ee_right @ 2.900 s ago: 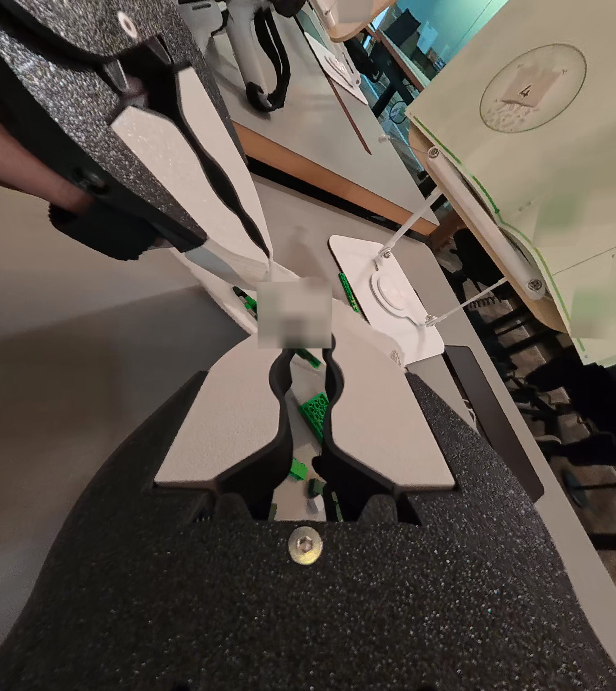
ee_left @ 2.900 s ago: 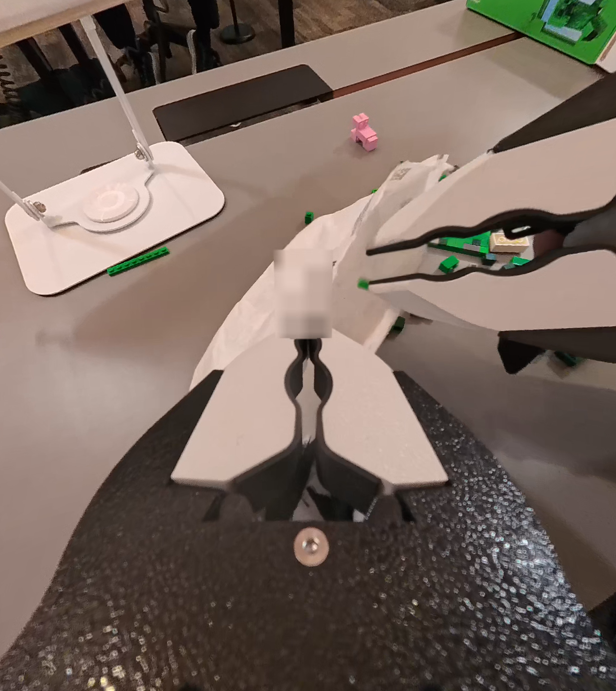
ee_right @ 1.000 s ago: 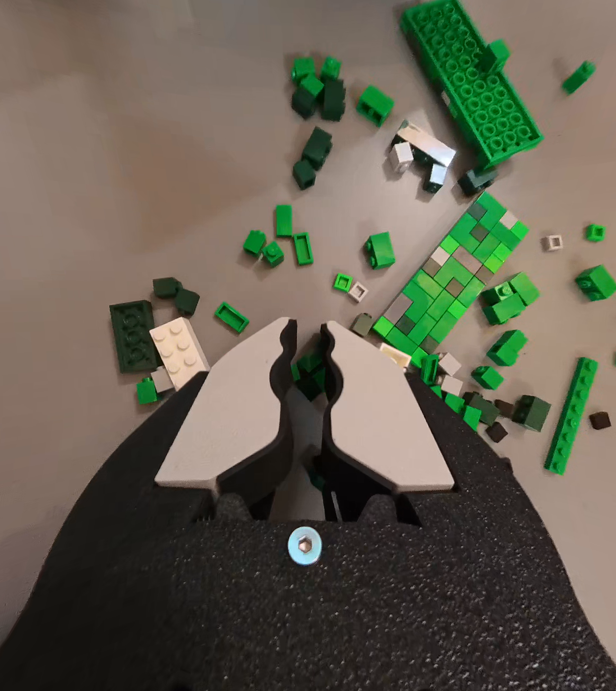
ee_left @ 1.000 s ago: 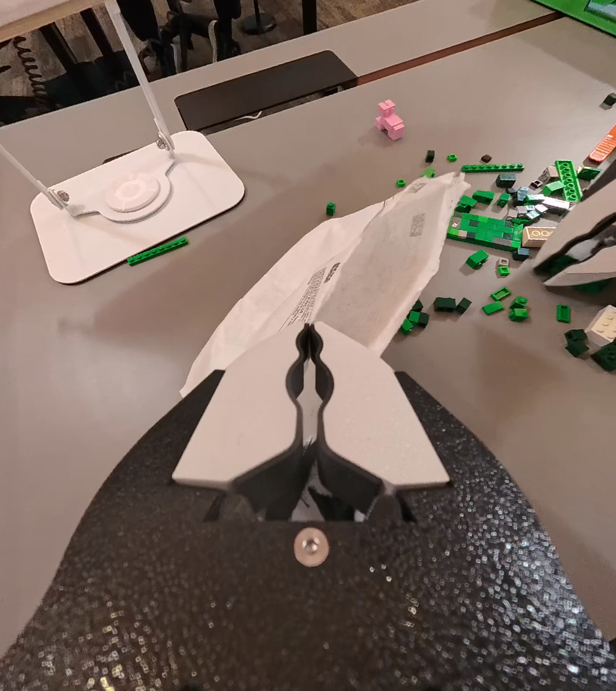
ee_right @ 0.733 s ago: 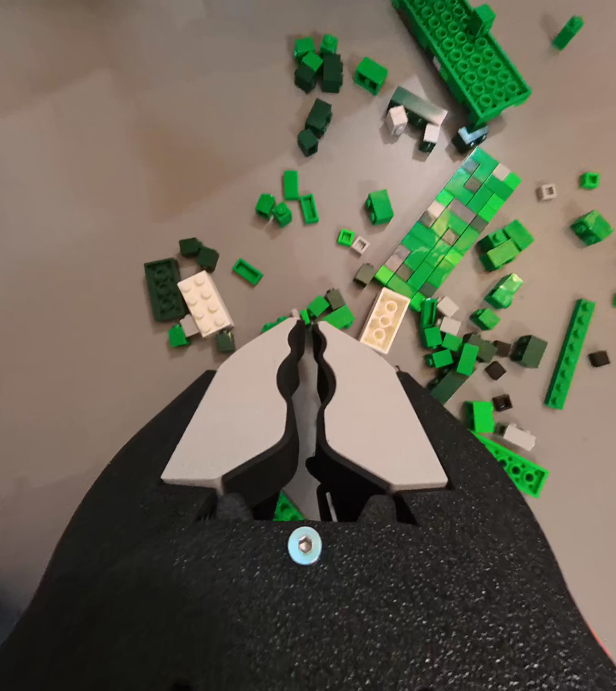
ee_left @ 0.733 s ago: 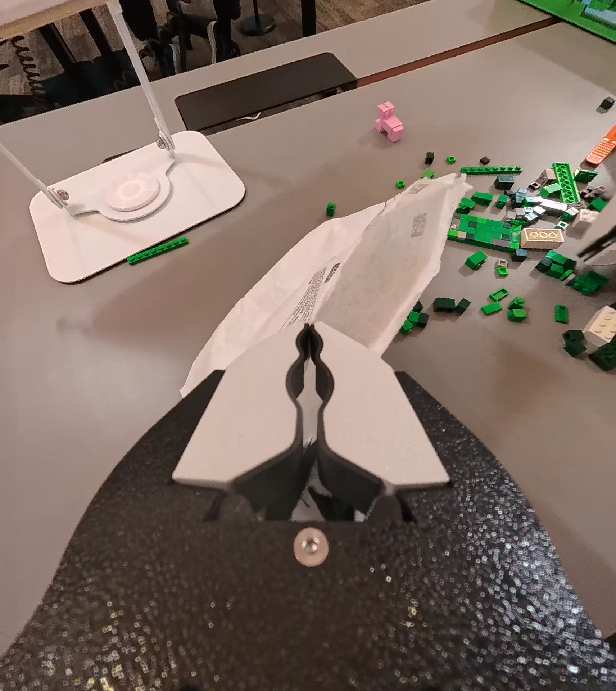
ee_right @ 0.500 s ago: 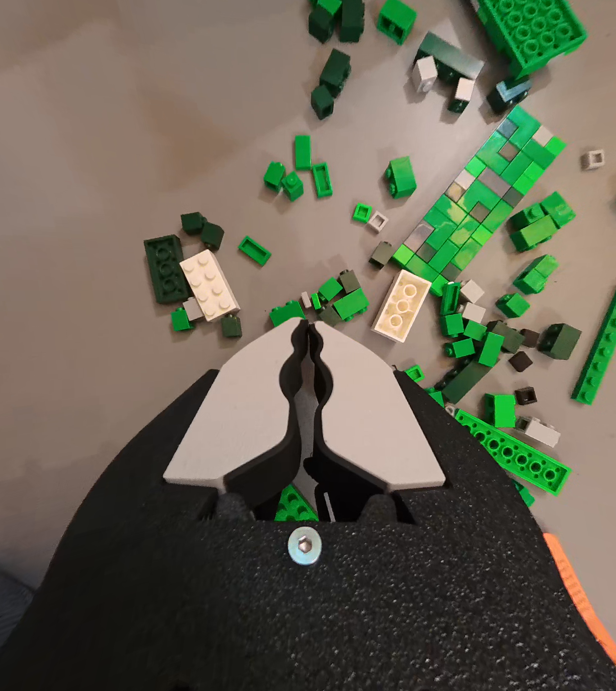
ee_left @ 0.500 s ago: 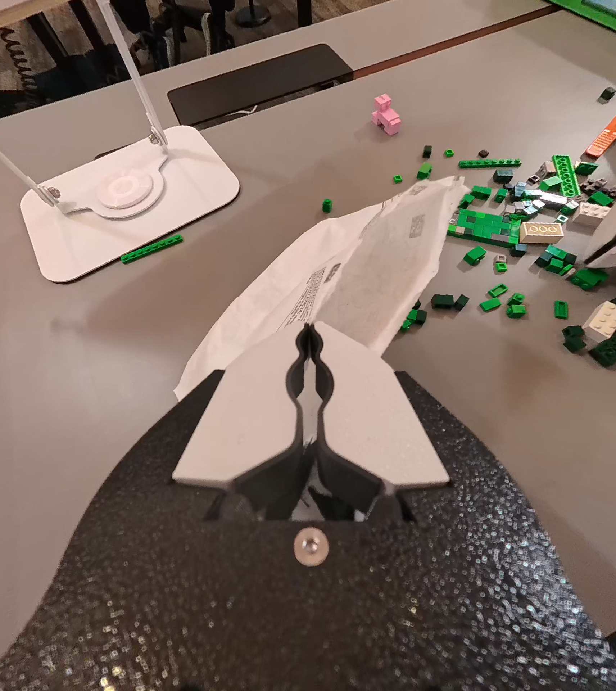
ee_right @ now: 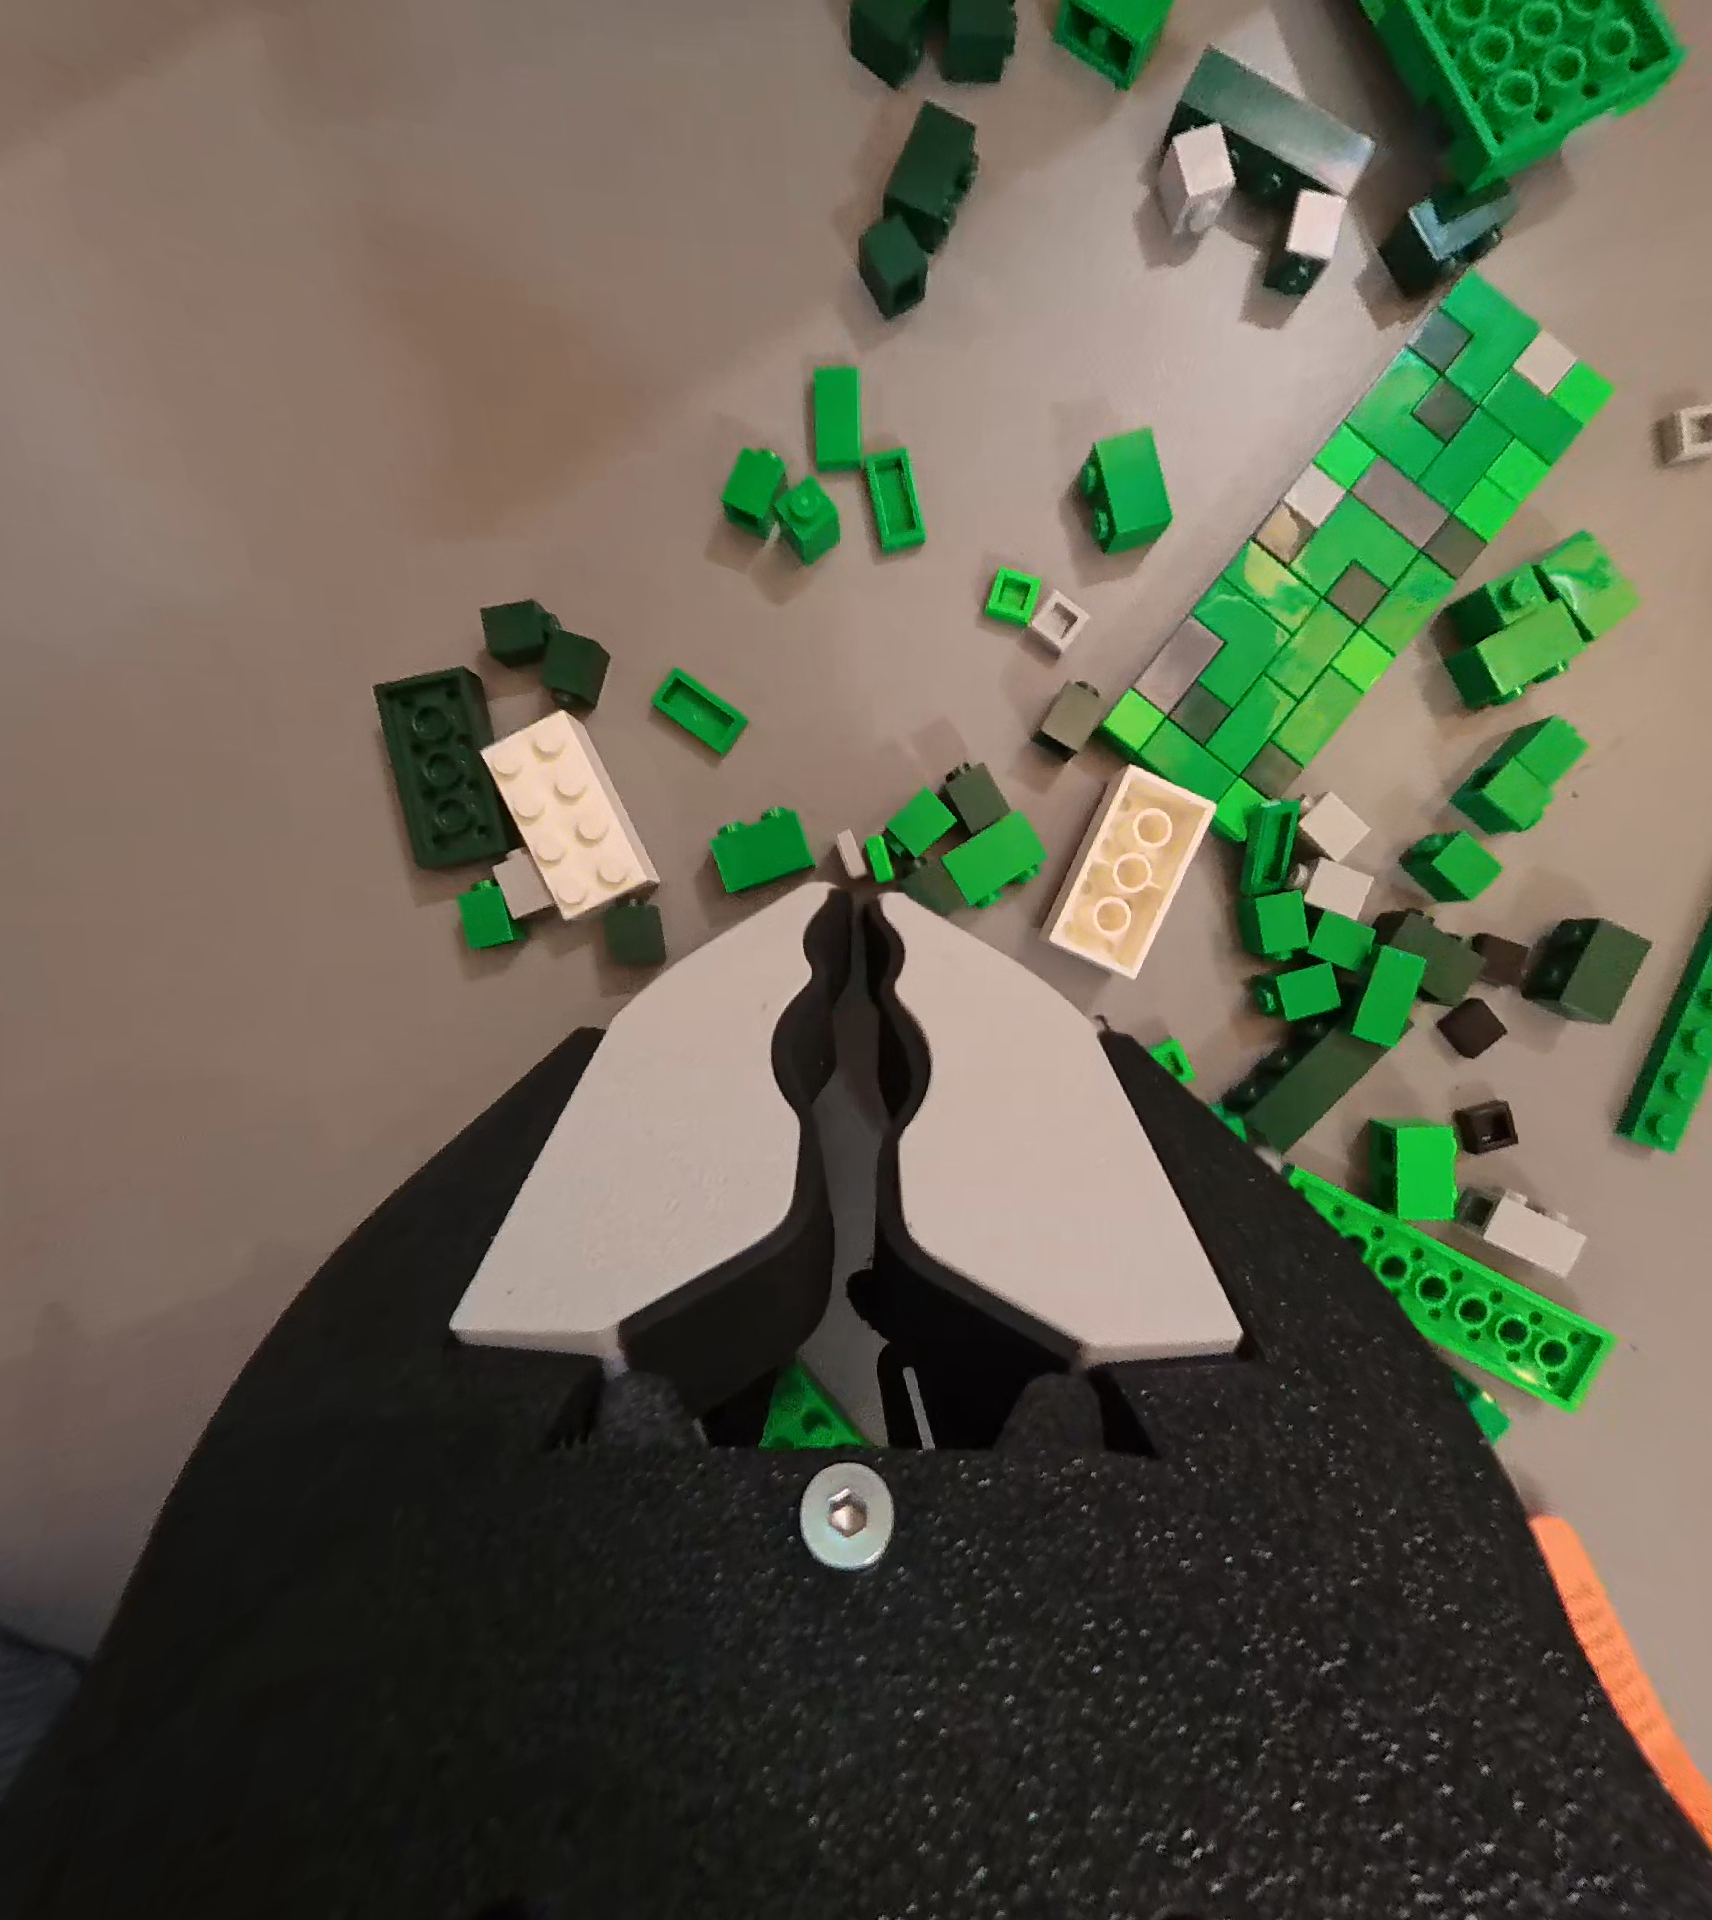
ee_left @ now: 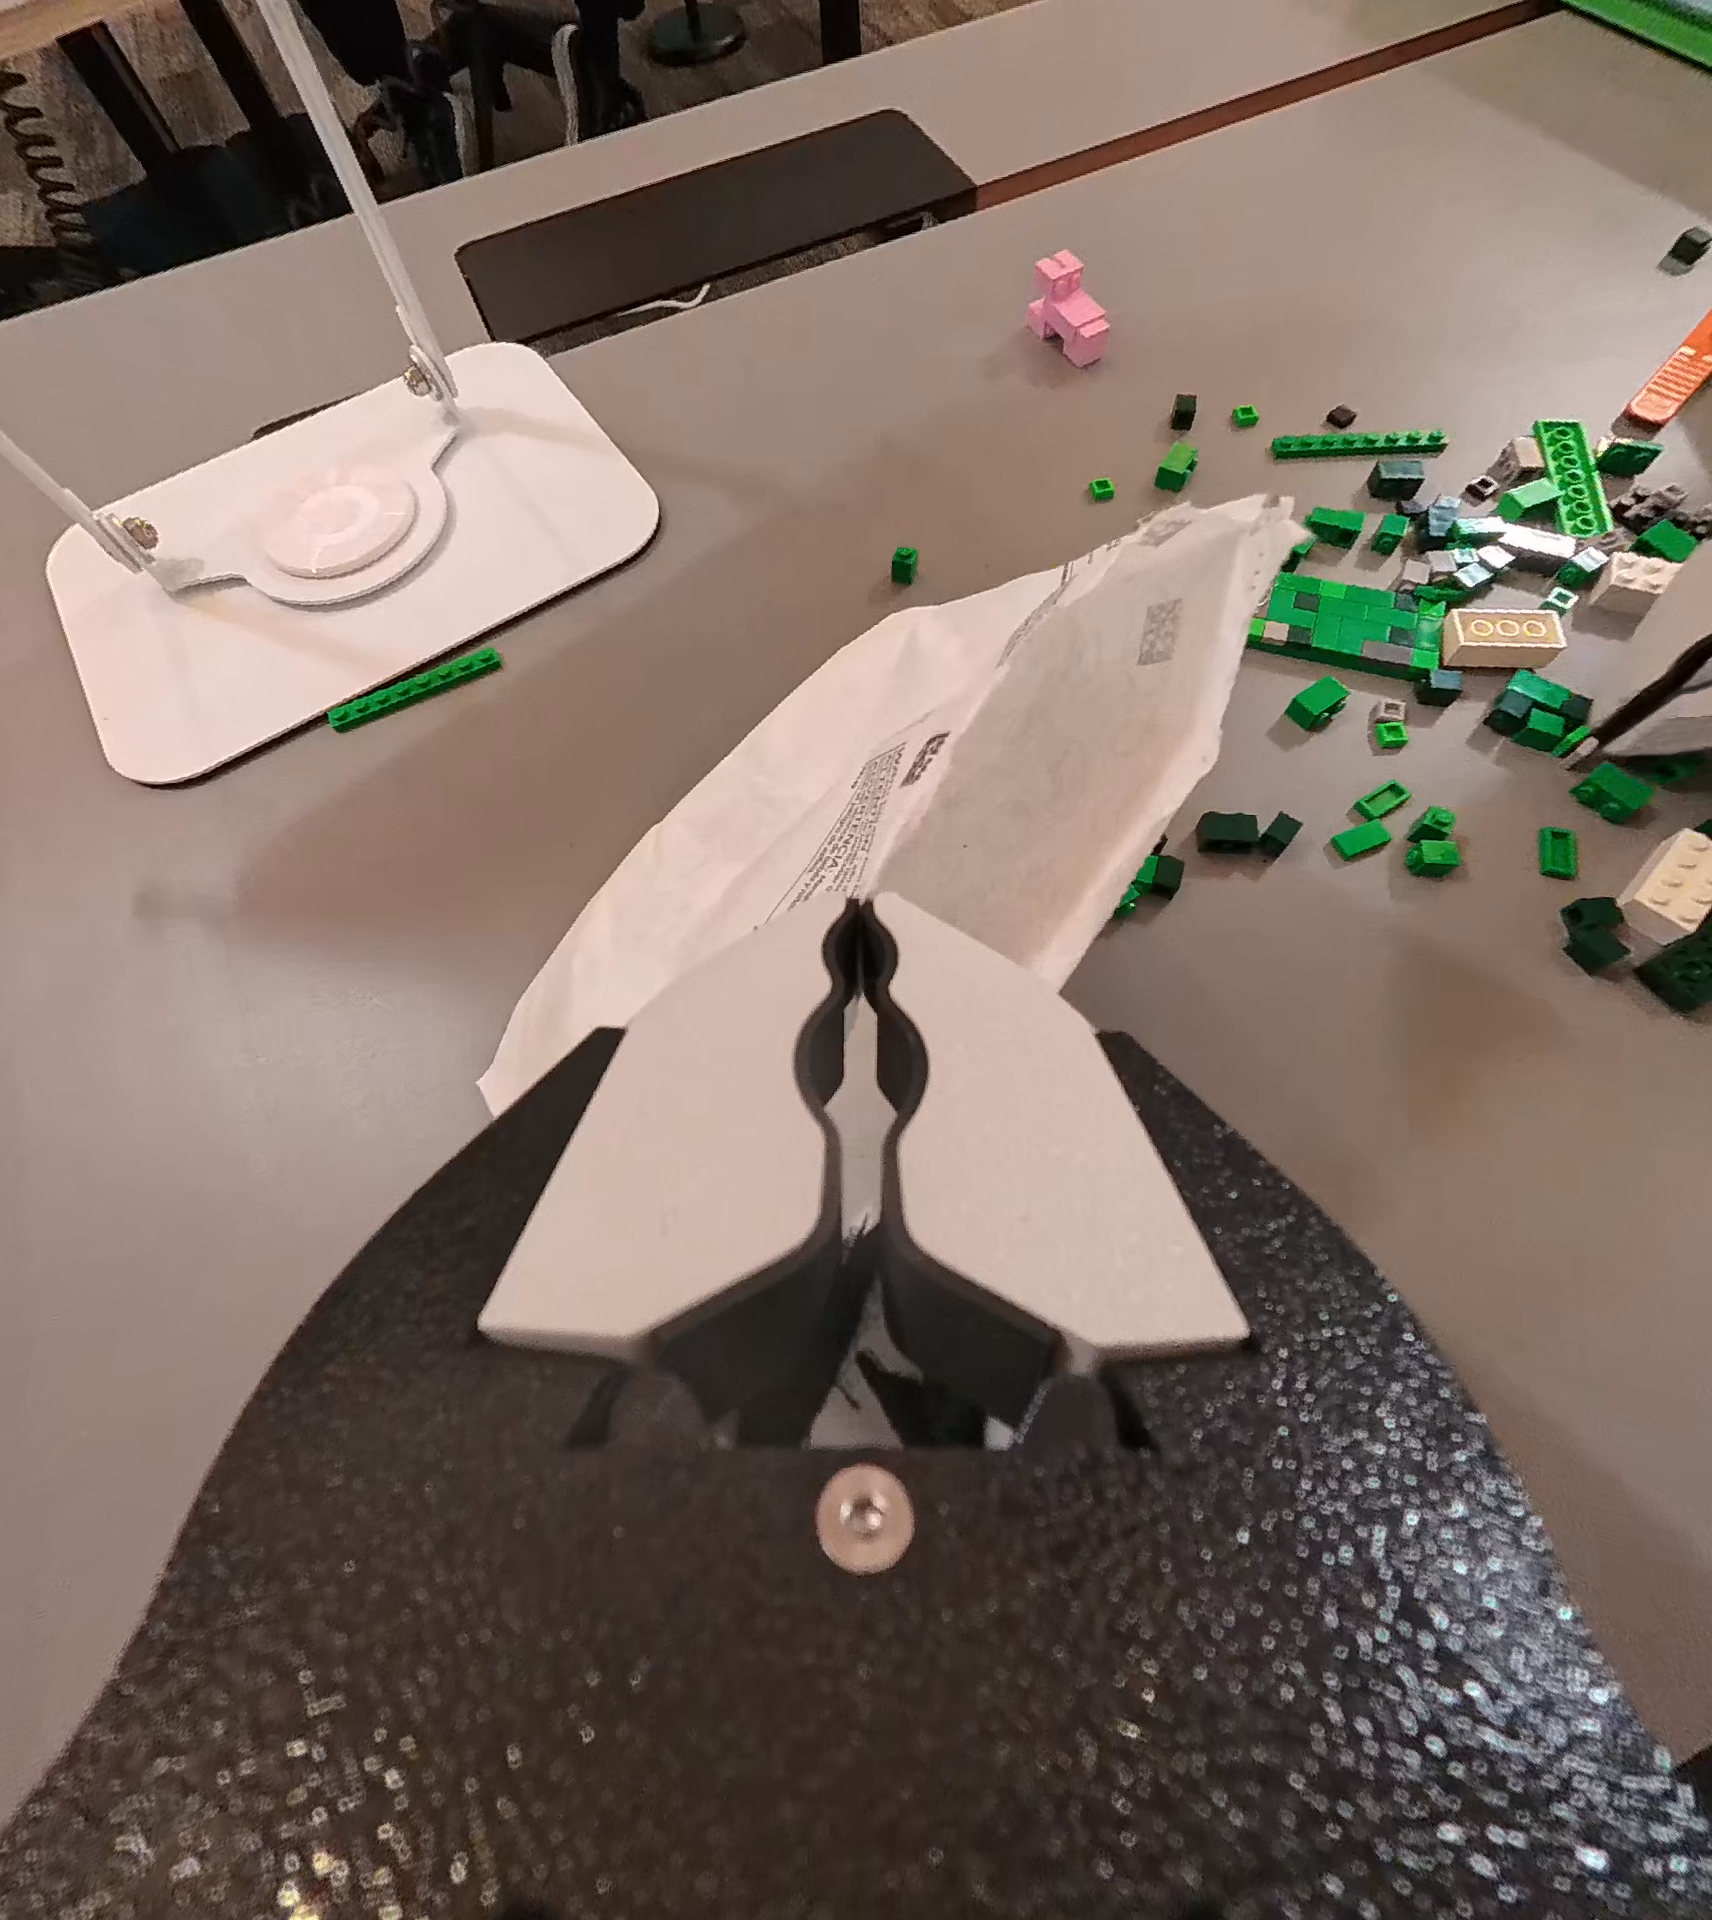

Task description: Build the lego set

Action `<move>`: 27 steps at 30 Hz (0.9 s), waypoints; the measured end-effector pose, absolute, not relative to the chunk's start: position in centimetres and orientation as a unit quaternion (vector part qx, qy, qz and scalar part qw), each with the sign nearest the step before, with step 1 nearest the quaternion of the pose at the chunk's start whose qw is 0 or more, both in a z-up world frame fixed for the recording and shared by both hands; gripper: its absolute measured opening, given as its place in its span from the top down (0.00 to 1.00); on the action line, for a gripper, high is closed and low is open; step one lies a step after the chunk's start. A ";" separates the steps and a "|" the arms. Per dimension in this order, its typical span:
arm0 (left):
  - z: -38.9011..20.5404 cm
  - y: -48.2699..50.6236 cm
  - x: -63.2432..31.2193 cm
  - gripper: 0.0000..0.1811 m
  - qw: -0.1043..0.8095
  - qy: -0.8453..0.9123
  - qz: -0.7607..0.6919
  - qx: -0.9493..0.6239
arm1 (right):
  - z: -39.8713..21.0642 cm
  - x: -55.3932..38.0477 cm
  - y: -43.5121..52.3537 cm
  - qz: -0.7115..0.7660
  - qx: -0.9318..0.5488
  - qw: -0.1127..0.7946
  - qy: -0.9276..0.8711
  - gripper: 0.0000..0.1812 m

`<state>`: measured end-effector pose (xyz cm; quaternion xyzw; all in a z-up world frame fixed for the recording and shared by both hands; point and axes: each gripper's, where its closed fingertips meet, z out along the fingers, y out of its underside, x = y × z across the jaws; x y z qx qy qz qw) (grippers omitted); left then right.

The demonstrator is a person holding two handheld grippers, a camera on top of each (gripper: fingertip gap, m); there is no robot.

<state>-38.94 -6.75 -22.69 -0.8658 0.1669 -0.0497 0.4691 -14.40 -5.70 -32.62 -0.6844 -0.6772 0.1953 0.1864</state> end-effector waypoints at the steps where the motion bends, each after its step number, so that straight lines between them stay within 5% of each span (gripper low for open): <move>1: -22.7 -6.7 -38.9 1.00 0.468 0.168 -0.049 -0.866 | -32.6 -14.6 -5.7 0.194 -0.680 0.190 -0.681 0.99; 18: -22.6 -6.9 -38.7 1.00 0.466 0.171 -0.053 -0.867 | -31.6 -15.4 -5.3 0.185 -0.648 0.240 -0.698 0.98; 27: -23.3 -6.9 -36.4 1.00 0.447 0.197 -0.052 -0.871 | -19.6 -26.4 -7.6 0.231 -0.519 0.516 -0.641 0.98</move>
